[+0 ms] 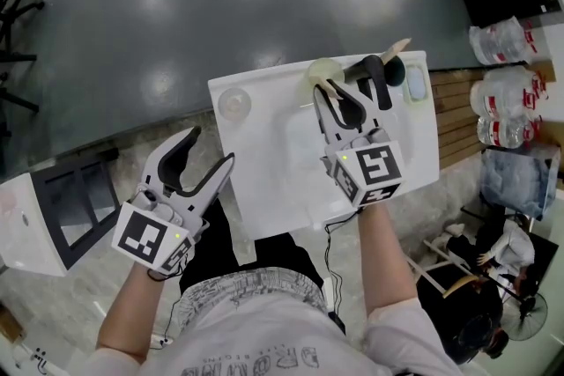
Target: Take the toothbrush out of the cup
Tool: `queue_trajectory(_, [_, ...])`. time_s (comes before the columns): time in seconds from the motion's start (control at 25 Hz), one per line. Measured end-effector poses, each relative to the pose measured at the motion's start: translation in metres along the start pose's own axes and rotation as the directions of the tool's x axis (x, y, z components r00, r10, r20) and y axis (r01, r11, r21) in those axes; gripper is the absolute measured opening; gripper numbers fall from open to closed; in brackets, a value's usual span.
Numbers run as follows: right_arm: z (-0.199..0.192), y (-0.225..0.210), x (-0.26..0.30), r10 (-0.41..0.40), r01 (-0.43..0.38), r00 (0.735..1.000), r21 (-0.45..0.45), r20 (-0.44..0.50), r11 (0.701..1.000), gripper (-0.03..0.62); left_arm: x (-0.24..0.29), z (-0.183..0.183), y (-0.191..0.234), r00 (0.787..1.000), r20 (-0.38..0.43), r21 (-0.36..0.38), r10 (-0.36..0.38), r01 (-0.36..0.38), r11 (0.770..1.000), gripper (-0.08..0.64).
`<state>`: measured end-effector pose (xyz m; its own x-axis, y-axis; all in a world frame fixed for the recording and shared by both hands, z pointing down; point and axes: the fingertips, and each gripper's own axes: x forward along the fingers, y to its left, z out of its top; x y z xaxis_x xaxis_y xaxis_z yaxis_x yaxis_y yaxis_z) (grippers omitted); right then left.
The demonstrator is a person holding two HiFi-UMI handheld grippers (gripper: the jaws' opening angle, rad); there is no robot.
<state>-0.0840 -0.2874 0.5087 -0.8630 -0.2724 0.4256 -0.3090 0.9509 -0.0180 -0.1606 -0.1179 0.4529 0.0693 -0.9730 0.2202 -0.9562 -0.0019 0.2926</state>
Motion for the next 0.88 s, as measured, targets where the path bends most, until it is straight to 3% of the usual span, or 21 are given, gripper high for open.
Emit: queue_trajectory(0.88, [0.030,-0.013,-0.017,-0.043,0.043,0.998,0.000,0.054,0.999,0.063,-0.002,0.022,-0.010,0.999,0.026,0.037,-0.022,0.021,0.999,0.265])
